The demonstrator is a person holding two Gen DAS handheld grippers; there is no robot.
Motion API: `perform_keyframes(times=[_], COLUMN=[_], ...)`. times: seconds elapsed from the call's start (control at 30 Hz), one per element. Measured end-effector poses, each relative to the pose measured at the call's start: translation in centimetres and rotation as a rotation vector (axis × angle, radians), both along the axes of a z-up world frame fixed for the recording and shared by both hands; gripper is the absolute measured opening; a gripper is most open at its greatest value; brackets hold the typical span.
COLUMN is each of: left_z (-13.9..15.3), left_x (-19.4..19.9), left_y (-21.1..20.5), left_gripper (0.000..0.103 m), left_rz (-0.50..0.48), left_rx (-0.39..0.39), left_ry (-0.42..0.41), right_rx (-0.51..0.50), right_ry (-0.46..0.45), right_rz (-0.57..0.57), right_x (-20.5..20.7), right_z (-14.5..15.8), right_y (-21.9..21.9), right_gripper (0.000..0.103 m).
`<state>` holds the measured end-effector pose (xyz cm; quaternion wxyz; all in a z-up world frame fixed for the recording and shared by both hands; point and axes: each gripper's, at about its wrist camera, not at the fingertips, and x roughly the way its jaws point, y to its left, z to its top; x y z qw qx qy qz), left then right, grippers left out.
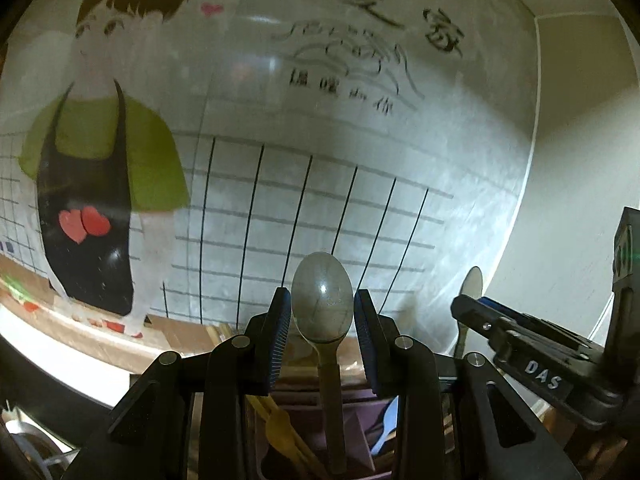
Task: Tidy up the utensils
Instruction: 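Lift both dark spoons and carry them over the purple holder, then open both grippers to drop the dark spoons into the holder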
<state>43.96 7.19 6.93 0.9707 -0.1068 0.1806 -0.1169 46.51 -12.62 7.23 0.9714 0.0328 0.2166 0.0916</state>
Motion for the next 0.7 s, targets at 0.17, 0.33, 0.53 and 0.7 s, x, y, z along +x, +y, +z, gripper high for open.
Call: perform_keyframes(times=[0.17,0.33,0.53,0.7], left_z=[-1.8,-4.1,-4.7,-3.1], left_x=[0.5,1.5,1.3,-0.5], left_y=[-0.3,-1.0,-0.9,-0.6], left_gripper=[0.034,0.034,0.035,0.035], left_rz=[-0.015,-0.051,-0.049,-0.029], left_rx=[0.013,0.03,0.025,0.037], left_ry=[0.043,0.155,0.22,0.226], right_rx=[-0.005,-0.014,-0.039,-0.043], right_ry=[0.059,0.122,0.212,0.196], right_rz=[0.012,0.03,0.075,0.084], right_x=[0.9,0.8,0.5,-1.4], right_z=[-2.1,-4.2,-5.8,-5.0], right_y=[0.4,0.4,0.7,-0.1], right_gripper=[0.03,0.03,0.031,0.034])
